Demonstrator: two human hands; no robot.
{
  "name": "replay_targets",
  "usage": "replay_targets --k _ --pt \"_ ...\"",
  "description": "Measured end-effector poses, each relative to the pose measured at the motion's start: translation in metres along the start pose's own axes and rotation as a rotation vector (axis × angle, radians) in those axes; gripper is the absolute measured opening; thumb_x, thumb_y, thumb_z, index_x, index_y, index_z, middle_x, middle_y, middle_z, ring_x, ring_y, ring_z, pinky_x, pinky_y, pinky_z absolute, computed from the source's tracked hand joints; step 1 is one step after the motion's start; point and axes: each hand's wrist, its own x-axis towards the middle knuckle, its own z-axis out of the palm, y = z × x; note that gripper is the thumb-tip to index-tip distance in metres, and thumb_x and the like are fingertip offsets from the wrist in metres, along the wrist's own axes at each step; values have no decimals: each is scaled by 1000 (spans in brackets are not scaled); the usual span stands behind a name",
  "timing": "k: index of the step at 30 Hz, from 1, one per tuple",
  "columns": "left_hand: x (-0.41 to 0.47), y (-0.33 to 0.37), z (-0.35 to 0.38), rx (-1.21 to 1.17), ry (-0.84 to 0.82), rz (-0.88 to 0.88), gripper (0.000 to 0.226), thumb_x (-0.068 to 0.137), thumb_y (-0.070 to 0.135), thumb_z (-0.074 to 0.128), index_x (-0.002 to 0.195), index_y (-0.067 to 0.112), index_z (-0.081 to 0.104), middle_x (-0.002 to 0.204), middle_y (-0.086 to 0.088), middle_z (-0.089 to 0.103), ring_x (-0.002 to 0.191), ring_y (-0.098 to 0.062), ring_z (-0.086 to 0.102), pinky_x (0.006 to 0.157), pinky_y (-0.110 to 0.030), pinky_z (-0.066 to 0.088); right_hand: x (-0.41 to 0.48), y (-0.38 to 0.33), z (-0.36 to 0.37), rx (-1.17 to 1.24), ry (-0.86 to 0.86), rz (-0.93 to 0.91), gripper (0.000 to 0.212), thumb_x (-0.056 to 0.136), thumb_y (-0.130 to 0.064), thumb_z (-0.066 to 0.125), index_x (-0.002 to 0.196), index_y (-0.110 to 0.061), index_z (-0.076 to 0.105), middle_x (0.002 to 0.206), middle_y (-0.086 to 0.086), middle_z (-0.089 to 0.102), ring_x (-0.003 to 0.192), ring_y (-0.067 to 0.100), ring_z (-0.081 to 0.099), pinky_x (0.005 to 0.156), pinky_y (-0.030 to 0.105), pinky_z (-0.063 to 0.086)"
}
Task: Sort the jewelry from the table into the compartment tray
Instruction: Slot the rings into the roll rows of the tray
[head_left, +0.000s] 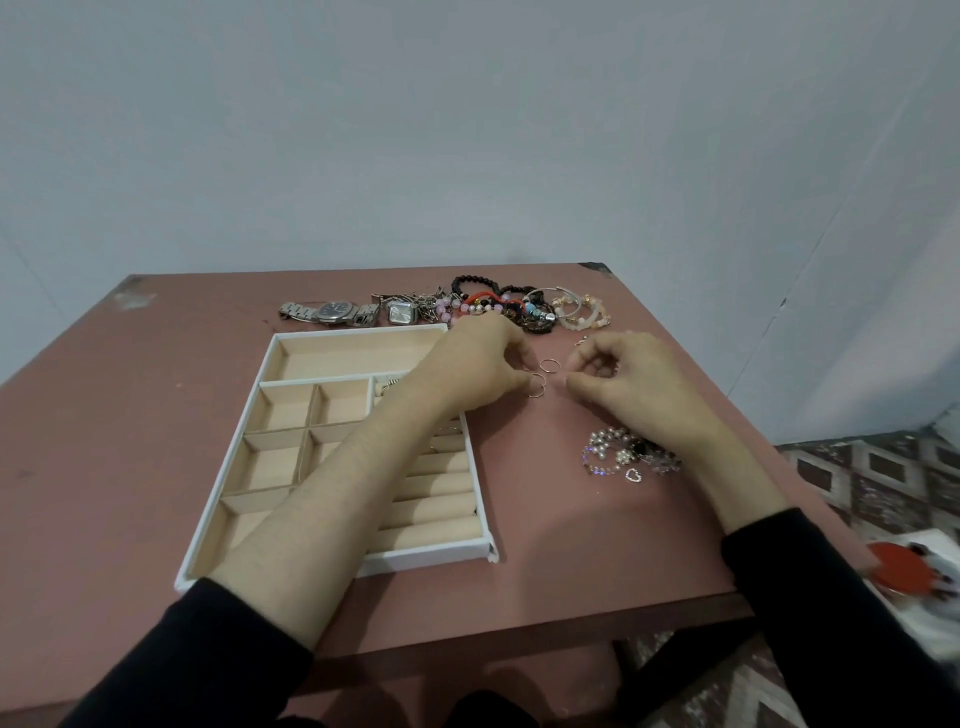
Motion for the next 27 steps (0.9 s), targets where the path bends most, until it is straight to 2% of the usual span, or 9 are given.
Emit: replay_targets --k 3,6,12,15,18,21,24,27 --pt "-1 -1 1 43 -54 5 24 75 30 75 96 19 71 69 14 53 77 -10 55 74 -24 44 0 -5 -2 136 127 13 14 78 -23 73 69 -19 64 62 -3 59 48 -1 47 53 16 42" --pt "-2 -1 1 63 -66 11 22 76 30 74 95 19 70 66 16 50 77 -10 54 73 -23 43 -2 -10 -3 193 180 13 14 79 -19 72 69 -18 64 63 -2 57 47 -3 45 46 5 36" --pt "0 -2 4 22 -32 -6 18 75 26 76 84 20 62 68 14 52 71 -10 52 66 -24 41 -2 -9 -2 210 211 18 11 79 -19 72 71 -17 64 64 -4 57 50 -3 47 49 6 38" --pt "-2 1 0 -24 0 12 16 73 20 77 82 15 65 66 11 55 62 -5 50 54 -9 35 -2 -11 -2 282 229 21 8 79 -14 72 75 -12 65 68 2 60 52 1 51 46 7 40" --pt "-12 4 -20 -93 116 -22 14 73 17 77 84 13 69 65 6 60 55 3 49 50 -4 35 -4 -11 -2 319 243 25 8 79 -13 72 77 -9 66 71 8 63 55 7 54 46 8 42" --pt "-39 -1 -42 -128 248 -39 8 76 20 75 83 17 72 66 7 62 49 5 52 51 -3 38 -7 -16 -2 319 225 2 11 78 -15 73 73 -14 65 70 2 62 58 5 53 51 10 43" --pt "-77 -11 -49 -135 309 -33 3 78 21 72 76 20 71 65 11 63 57 2 55 57 -6 39 -15 -32 6 422 137 -31 11 78 -10 73 74 -10 63 66 -1 60 55 2 51 50 12 40" --pt "-109 -23 -48 -159 396 -32 10 78 19 71 72 27 68 63 16 62 68 4 55 59 -5 39 -27 -52 23 499 34 -122 12 75 -7 75 73 -11 64 65 2 61 62 10 53 58 21 44"
